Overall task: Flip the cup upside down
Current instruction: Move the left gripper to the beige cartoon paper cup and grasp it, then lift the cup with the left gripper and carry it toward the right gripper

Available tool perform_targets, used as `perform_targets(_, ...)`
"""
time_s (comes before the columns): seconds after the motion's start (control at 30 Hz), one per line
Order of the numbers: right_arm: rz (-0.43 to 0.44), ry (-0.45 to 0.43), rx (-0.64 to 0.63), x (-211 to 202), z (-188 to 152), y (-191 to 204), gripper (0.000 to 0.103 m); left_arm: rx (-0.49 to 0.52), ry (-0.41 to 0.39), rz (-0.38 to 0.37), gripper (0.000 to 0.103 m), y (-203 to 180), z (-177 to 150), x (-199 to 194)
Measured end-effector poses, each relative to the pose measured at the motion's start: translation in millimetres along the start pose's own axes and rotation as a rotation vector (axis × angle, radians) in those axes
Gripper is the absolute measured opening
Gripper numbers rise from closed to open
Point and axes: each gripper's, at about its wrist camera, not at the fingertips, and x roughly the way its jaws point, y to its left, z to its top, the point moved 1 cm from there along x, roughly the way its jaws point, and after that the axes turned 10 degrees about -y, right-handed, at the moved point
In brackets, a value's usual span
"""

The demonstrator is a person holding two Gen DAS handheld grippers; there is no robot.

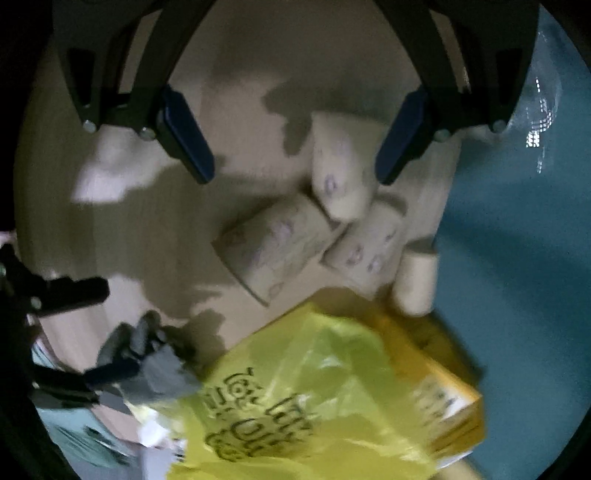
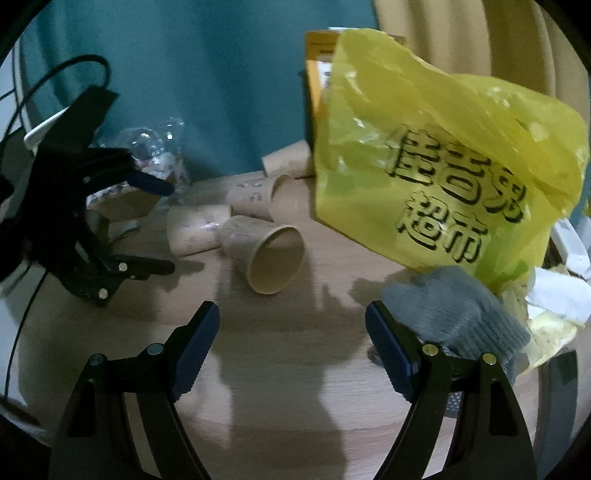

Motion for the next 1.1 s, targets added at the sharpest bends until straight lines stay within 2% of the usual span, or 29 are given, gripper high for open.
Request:
perform_targets(0.13, -0.033, 0.018, 0.035, 4, -4, -14, 0.084, 0.124, -0.034, -0.151, 0.090, 5, 12, 16)
perform_targets(0.3, -0.053, 0.020, 0.059, 2, -6, -25, 0.084, 0.212, -0.009, -0.172, 0.090, 8, 26, 42)
perform_targets(0.5, -0.074, 0.038, 0.073, 3, -6, -36, 0.084, 0.286, 0.056, -0.268, 0.089, 4, 26, 64)
perform_targets(0.67, -0.076, 0.044, 0.084, 5, -4, -44, 0.084, 0.320, 0.067, -0.299, 0.087, -3, 29, 73)
perform_targets(0.73, -0.078, 0.047, 0.089, 7, -4, -45, 0.084, 0.329, 0.080, -0.299, 0.073, -6, 28, 78)
perform_targets(0.8, -0.086, 0.045, 0.088, 10, -5, -47, 0.084, 0.336, 0.097, -0.293, 0.065, -8, 26, 83)
perform_targets(1.1, -0.081, 0.030, 0.093, 15, -7, -49, 0.084, 0.302, 0.062, -0.298, 0.063, -22, 21, 76)
